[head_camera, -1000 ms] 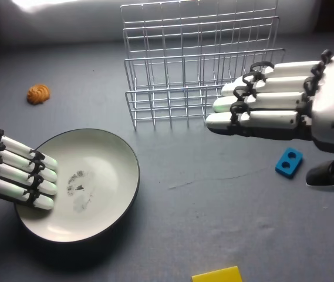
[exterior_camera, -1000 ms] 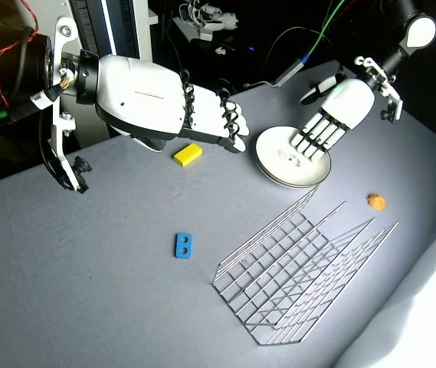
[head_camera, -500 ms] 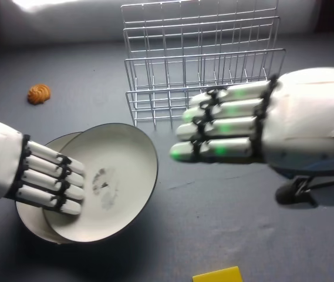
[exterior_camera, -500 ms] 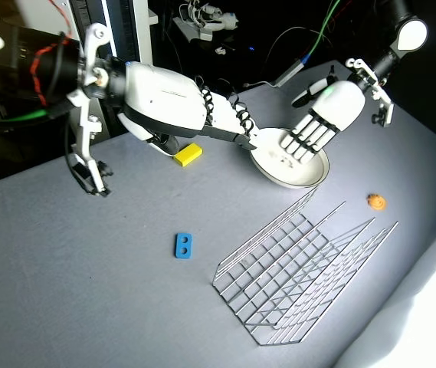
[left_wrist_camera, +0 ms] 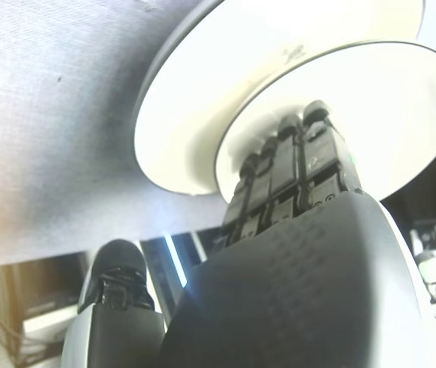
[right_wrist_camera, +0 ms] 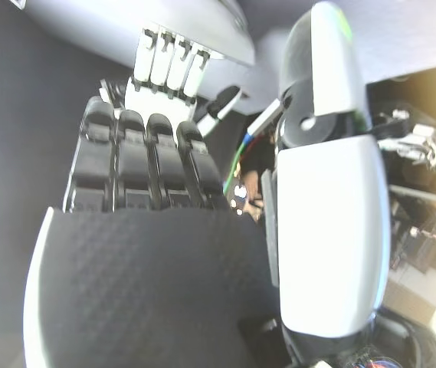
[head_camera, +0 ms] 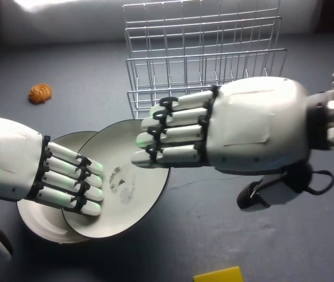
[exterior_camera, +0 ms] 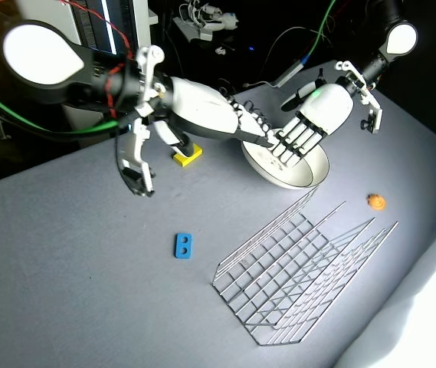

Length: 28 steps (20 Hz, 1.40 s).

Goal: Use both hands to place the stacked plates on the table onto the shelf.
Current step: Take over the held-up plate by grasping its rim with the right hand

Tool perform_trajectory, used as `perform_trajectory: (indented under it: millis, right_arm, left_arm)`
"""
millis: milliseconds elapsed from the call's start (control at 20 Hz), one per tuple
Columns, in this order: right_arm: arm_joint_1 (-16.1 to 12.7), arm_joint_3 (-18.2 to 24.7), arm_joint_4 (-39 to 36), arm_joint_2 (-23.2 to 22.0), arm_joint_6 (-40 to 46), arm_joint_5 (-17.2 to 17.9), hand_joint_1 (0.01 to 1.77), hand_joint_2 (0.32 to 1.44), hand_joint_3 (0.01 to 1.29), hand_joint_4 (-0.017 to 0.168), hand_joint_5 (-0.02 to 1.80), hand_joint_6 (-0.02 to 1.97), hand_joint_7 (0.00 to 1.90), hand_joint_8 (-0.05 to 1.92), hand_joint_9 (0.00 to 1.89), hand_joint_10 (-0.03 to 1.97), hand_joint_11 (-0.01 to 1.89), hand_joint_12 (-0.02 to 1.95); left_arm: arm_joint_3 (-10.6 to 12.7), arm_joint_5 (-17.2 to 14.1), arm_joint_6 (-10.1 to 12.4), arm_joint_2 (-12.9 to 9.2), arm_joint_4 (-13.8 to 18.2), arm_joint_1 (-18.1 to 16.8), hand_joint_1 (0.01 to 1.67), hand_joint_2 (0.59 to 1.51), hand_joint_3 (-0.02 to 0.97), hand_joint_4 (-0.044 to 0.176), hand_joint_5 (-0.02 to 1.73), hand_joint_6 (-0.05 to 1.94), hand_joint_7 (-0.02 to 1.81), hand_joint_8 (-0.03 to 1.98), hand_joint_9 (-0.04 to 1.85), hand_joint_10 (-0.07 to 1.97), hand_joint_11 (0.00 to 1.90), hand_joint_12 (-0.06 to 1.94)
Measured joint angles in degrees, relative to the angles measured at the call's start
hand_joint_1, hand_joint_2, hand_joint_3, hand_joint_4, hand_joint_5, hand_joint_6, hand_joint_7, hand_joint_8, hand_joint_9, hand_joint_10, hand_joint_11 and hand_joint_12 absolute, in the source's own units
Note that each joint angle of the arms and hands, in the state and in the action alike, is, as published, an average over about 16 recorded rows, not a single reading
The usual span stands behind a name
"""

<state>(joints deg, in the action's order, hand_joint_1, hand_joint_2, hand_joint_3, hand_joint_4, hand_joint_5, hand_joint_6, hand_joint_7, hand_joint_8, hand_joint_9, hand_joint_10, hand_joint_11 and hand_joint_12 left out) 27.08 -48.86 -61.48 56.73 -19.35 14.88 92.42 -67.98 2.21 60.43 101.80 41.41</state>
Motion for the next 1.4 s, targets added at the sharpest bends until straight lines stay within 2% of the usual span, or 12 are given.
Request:
perform_trajectory:
  millis: [500,1400]
  right_arm:
    - [0.0,-7.34,0.16,10.11,-3.4,-1.73,1.13,0.9,0.02,0.003,0.02,0.02,0.02,0.01,0.01,0.0,0.01,0.21]
    - [1.02,-20.17,0.35,23.45,-6.92,-0.92,1.13,0.98,0.02,-0.003,0.0,0.01,0.03,0.01,0.02,0.0,0.01,0.37]
  left_arm:
    - [-1.47,0.82,2.01,0.16,0.53,-1.72,0.01,1.172,0.018,-0.004,0.01,0.0,-0.02,-0.02,0.02,0.01,0.02,-0.01]
    - [-2.24,1.39,3.57,0.26,1.06,-2.56,0.01,1.161,0.018,0.0,0.02,0.02,-0.01,-0.01,0.02,-0.01,0.02,-0.01]
